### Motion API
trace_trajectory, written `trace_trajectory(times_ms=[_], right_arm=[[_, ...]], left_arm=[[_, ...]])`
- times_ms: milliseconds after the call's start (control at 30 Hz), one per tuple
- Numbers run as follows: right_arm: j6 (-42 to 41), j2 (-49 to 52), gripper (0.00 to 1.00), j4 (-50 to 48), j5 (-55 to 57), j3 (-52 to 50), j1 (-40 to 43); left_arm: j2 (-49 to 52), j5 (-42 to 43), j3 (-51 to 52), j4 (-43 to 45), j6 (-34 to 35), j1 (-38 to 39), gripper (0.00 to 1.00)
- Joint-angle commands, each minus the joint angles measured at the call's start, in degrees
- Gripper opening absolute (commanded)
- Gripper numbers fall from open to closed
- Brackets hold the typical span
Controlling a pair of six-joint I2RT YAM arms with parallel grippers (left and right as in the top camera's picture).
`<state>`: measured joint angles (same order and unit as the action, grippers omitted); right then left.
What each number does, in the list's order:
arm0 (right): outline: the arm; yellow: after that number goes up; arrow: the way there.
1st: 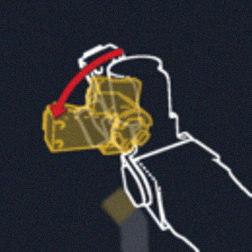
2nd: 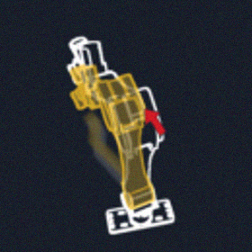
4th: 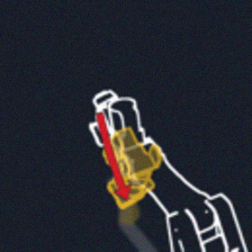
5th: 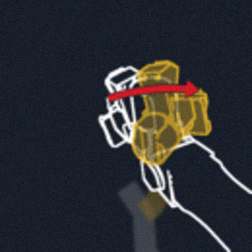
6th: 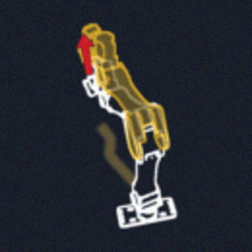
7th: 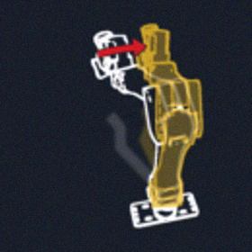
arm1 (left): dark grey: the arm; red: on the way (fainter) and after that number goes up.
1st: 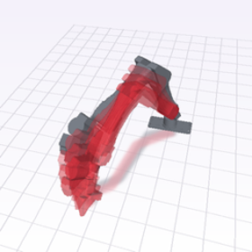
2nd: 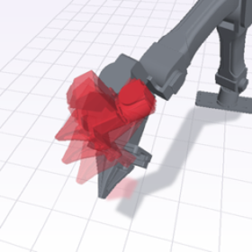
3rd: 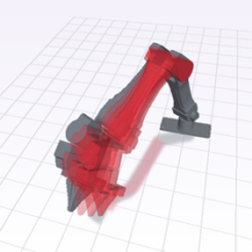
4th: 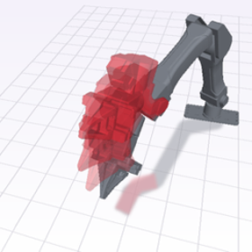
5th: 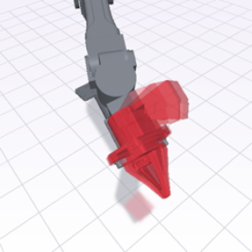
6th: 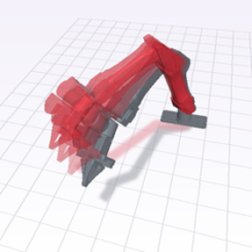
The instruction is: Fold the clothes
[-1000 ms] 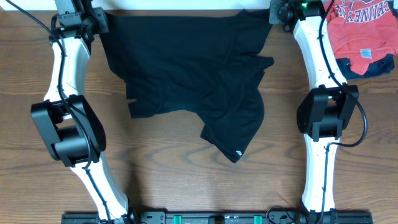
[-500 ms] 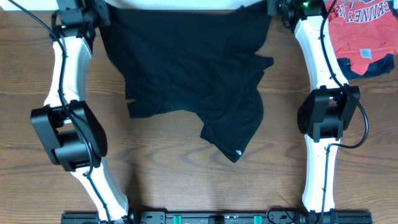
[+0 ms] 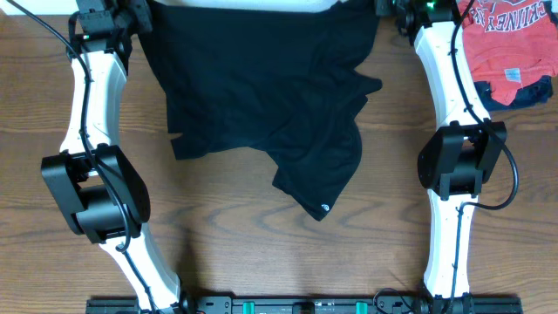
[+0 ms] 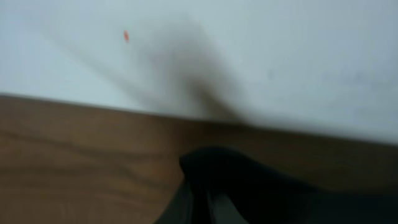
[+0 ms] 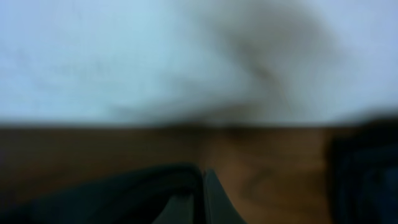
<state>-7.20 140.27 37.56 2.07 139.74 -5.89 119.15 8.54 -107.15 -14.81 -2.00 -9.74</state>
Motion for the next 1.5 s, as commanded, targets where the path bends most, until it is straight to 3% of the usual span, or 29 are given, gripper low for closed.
trace_trajectory(times_ms=[0,267,733,900,933,1000,1067,1300,1467], right_arm=[[0.5,-3.3,0.01,4.5,-3.3,0.5,0.6],[0.9,-3.5,0.01,17.2,-4.0,0.5,1.2],[0.9,-3.4,0.02,32.9,-4.0,0.0,1.4],[0.9,-3.3,0.12,35.1,-4.0,-0.9,1.4],[0.9,-3.3,0.16,35.3,-4.0,-1.1,1.4],[0.9,-3.3,0.29,35.4,-4.0,-1.2,1.4],[0.9,-3.4,0.33,35.3,-4.0,-1.2,1.4],[0.9,-6.5,0.33,35.5,-4.2,-0.2,1.9],[2.0,-13.6,0.35,37.9,-8.8,-0.2,1.8]], left_arm=[[-1.5,-1.2,0.0,-5.0,-0.9,-0.3,0.06],[-1.6,-1.3,0.0,-19.1,-0.9,-0.3,0.06],[-1.2,-1.3,2.4,-30.3,-1.0,-0.3,0.06],[-1.2,-1.3,4.3,-30.8,-1.0,-0.3,0.07],[-1.2,-1.3,4.5,-30.8,-1.0,-0.3,0.11],[-1.2,-1.3,4.6,-30.8,-1.0,-0.3,0.32],[-1.2,-1.3,4.5,-30.4,-1.0,-0.3,0.48],[-3.1,-1.3,1.9,-32.2,-0.9,-0.7,0.55],[-10.7,0.0,1.2,-37.7,-0.7,-0.7,0.59]])
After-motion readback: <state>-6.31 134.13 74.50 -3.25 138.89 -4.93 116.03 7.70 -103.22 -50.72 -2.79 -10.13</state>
